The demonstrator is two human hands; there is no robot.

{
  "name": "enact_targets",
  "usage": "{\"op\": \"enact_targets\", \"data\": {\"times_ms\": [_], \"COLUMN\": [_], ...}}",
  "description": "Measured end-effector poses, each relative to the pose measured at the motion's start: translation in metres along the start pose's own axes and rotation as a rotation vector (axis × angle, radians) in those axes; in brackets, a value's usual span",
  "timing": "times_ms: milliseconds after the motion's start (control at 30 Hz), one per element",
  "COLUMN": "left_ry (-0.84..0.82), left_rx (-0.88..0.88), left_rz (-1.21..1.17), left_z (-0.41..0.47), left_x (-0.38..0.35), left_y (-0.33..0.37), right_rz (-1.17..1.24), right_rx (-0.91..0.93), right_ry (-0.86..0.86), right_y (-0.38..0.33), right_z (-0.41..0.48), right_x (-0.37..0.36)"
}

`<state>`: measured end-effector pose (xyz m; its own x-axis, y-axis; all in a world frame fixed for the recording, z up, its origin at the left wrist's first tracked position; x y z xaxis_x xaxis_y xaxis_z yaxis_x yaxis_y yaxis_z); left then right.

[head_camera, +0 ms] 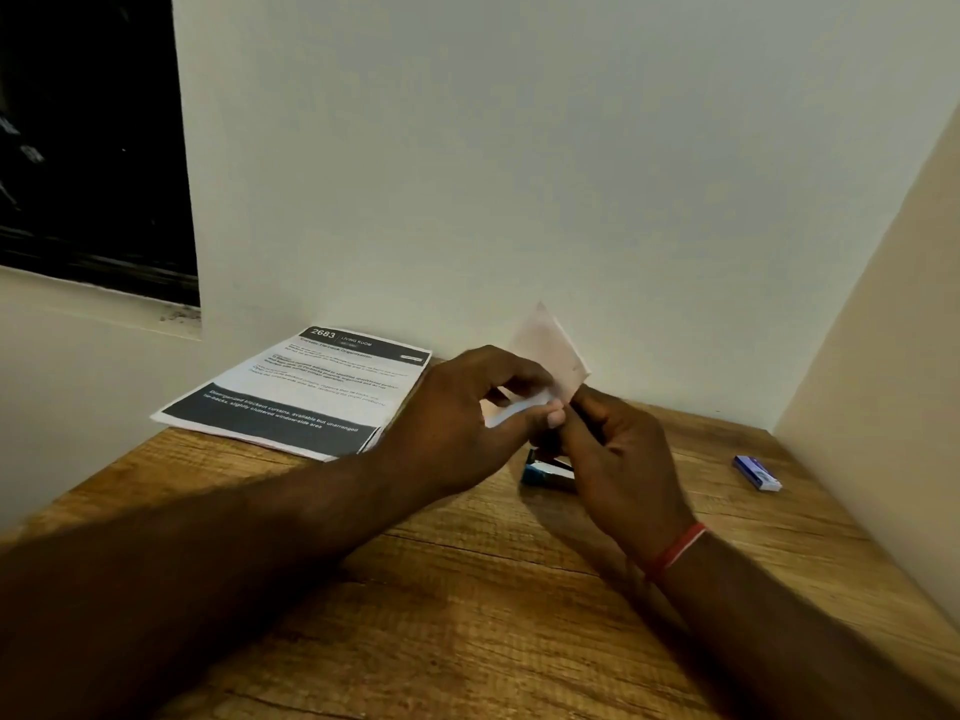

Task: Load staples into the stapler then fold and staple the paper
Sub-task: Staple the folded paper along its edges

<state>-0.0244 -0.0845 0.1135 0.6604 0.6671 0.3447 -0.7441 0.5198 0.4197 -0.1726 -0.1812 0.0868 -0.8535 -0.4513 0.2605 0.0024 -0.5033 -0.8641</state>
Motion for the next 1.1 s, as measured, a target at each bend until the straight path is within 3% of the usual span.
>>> {"op": "enact_targets", "data": {"times_ms": [267,400,900,1100], "left_ry": [0.023,0.035,0.043,-0.011], "left_rx": [0.075,0.050,0.096,0.070], "left_rz": [-0.098,-0.111,-0.113,-0.087], "left_z": [0.003,0.003,0.001,0.003], "left_x": [0.006,0.008,0.008,0.003], "left_y": [-0.001,0.003,0.001,0.008], "right_rz": [-0.380,-0.440,-0.323,-0.048], "right_rx": [0.326,0.316,0.359,0.132], "right_ry": [0.033,0.050,0.076,0.115], "right_y": [-0.040,-0.036,-0.046,-0.028], "right_z": [-0.009,-0.008,-0.014,-0.007], "right_x": [-0.006,-0.004,0.001,0.014]}}
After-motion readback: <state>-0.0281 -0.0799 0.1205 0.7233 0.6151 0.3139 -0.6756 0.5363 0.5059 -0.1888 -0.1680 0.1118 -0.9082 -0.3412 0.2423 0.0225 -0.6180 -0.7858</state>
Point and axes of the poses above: each hand's wrist, its own z-axis towards the middle knuckle, its own x-axis out of the back of the hand, y = z × x, the point moved 10 cm from there along z, towards the middle knuckle, and after that the axes turned 8 degrees about -x, right-handed, at the moved point
